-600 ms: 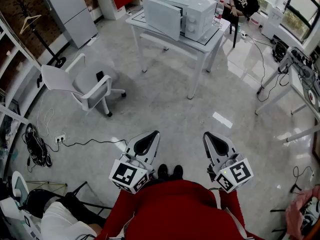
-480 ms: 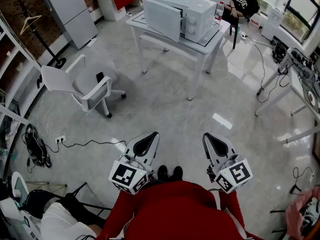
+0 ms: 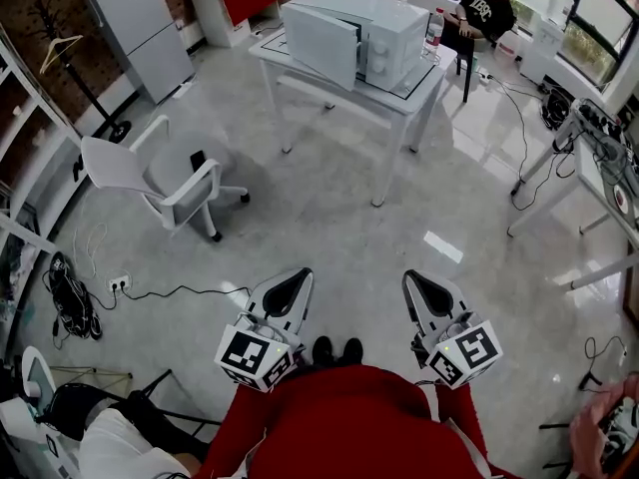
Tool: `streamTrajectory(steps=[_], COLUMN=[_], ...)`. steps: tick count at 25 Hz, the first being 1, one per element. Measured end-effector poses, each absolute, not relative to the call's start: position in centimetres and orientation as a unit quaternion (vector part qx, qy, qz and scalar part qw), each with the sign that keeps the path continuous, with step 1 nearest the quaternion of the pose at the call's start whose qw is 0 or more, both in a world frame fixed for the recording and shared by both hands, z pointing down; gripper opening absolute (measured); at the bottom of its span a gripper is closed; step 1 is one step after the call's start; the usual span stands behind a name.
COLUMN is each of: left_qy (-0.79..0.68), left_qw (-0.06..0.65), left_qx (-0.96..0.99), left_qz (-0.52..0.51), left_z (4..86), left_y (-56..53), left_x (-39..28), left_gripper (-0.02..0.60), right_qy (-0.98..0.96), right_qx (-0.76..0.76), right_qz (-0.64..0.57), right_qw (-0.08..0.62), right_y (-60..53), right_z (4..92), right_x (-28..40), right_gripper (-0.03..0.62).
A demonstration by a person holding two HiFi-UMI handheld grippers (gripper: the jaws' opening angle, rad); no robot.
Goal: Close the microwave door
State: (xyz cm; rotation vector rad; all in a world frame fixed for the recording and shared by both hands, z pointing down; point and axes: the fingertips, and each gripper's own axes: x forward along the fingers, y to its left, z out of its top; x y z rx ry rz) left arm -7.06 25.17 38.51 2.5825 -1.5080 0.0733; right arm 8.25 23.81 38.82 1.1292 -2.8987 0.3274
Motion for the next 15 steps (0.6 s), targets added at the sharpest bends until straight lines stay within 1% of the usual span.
streamTrajectory(steps=[7,15], left_qy=[-0.510,-0.525], left_qw=[0.093,0.073], left_qx=[0.855,0.848], left_qz=[0.015,0.027], left_z=[39.2,38.5], left_y=[23.6,20.4], left_x=[-6.5,-5.7], left_gripper=[0.008,0.008], right_qy=[-0.925,-0.919], right_qx=[0.358,0.369], right_qz=[0.124,0.140], right_qw=[-0.002,-0.007], right_y=[22.6,19.9], right_z=[39.6,40.3], right_x=[9.8,12.7], right_gripper=[0.011,0.011])
